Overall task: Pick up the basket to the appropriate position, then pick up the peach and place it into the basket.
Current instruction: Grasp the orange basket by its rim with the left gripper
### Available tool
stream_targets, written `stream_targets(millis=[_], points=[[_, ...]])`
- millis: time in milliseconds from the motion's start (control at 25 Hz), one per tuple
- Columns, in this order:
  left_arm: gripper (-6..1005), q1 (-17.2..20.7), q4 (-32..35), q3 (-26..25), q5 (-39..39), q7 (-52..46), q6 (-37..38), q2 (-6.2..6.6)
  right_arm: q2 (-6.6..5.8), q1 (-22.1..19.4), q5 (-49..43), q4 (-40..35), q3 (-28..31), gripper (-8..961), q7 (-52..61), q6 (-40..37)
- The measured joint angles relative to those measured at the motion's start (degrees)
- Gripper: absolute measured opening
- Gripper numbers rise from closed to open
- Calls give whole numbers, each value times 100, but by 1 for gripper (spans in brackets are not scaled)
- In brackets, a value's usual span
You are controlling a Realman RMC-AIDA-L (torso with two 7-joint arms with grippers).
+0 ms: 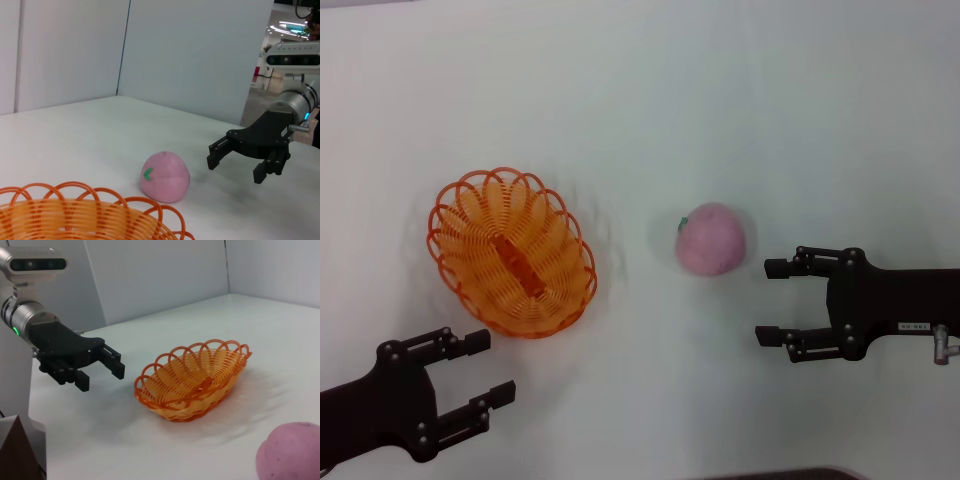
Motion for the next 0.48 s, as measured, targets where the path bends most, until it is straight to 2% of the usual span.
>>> stream_targets(millis=[480], points=[[611, -44, 0, -7, -12, 8, -58, -17, 3, 19, 0, 9, 18, 851, 6, 20]])
